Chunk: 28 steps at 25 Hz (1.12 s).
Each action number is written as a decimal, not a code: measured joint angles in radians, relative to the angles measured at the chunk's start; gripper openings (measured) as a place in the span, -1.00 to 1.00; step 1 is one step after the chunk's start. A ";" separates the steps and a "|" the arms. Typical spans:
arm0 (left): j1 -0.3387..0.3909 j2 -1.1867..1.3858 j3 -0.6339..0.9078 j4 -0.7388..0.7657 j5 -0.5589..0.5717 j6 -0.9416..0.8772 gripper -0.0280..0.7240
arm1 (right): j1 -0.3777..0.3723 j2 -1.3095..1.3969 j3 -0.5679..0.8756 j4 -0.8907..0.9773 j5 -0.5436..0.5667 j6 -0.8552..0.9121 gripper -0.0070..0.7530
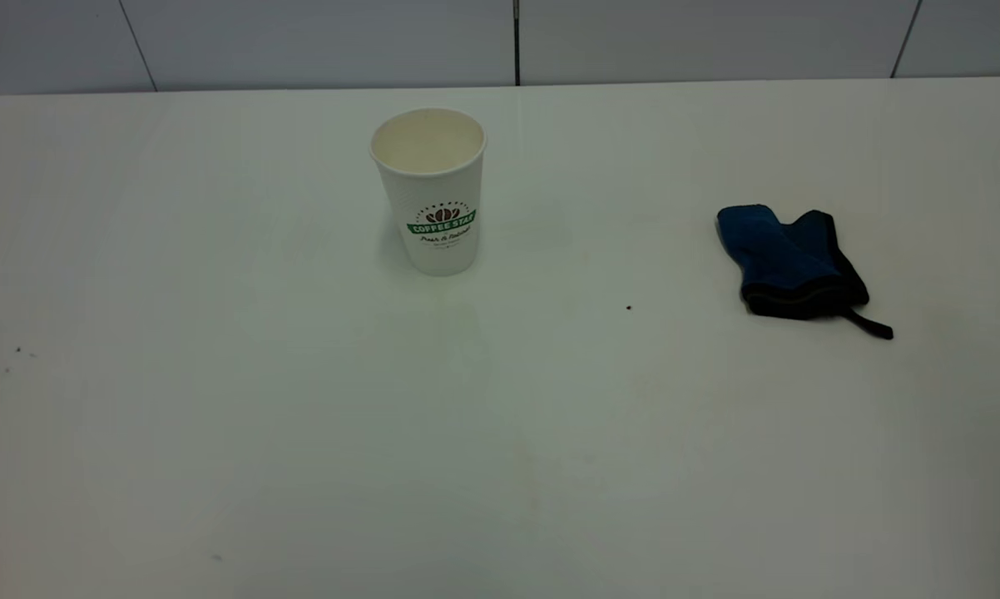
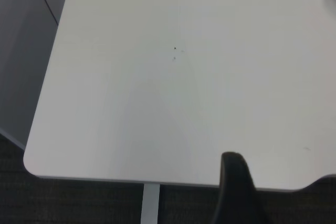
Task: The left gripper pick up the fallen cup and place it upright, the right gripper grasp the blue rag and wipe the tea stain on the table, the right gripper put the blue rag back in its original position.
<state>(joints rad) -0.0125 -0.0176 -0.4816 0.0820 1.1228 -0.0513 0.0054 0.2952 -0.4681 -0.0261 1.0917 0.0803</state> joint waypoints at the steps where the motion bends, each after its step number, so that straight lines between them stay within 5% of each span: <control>1: 0.000 0.000 0.000 0.000 0.000 0.000 0.39 | -0.003 -0.040 0.000 0.000 0.001 0.000 0.43; 10: 0.000 0.000 0.000 0.000 0.000 0.000 0.39 | -0.006 -0.303 0.000 0.000 0.018 0.000 0.43; 28: 0.000 0.000 0.000 0.000 0.000 0.000 0.39 | -0.005 -0.311 0.000 0.000 0.023 0.000 0.43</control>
<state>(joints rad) -0.0125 -0.0176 -0.4816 0.0820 1.1228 -0.0513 0.0000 -0.0162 -0.4681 -0.0261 1.1149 0.0803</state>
